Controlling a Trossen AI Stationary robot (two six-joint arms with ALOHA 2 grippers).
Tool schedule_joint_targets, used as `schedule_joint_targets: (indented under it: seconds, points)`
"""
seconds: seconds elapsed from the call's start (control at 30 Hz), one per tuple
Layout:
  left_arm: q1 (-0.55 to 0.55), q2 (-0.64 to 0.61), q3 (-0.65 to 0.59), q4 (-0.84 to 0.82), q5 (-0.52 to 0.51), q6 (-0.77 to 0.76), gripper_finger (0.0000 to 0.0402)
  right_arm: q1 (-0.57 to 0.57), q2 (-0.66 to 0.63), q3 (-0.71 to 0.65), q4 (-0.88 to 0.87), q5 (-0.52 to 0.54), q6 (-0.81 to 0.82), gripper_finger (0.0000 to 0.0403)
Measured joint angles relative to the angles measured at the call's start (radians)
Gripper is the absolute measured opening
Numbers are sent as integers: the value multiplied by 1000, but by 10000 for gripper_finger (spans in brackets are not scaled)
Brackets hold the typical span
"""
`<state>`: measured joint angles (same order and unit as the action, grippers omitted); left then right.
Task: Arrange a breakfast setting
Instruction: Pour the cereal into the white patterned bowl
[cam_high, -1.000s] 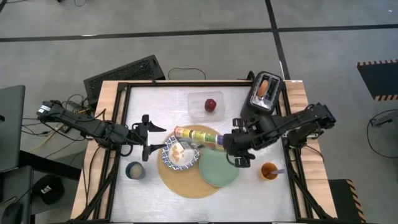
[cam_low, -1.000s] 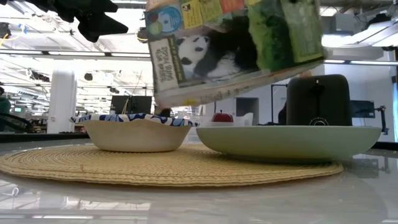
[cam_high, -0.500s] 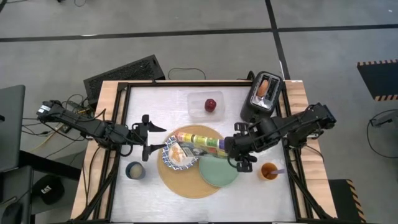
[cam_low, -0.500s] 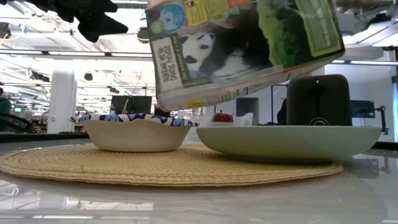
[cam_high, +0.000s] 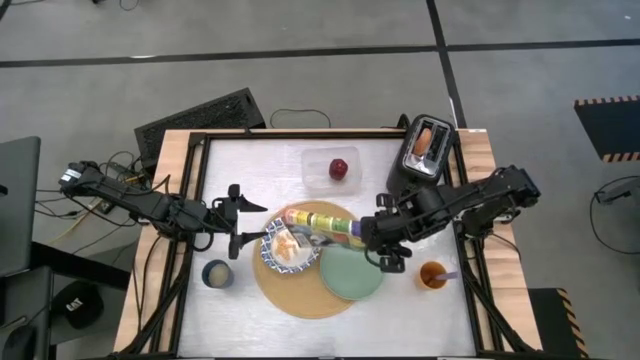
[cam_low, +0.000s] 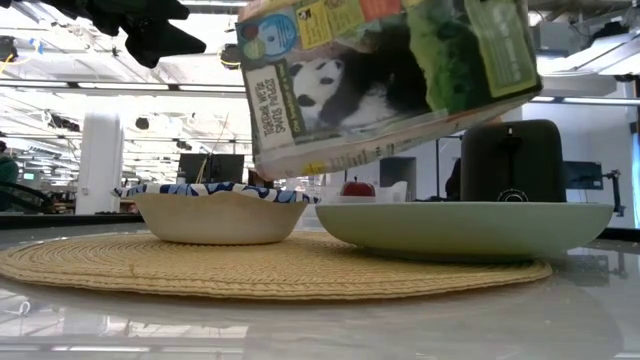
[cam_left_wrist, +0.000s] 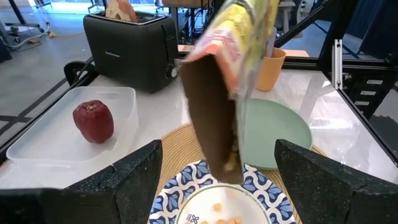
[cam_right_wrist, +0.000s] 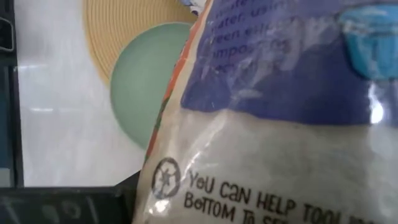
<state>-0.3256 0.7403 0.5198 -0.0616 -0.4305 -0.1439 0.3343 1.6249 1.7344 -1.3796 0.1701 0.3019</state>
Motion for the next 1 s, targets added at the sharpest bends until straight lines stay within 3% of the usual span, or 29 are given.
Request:
schedule_joint_targets:
  seconds: [1.0]
  points:
    - [0, 0, 0, -34, 6, -15, 296, -107, -23, 8, 40, -117, -71, 187]
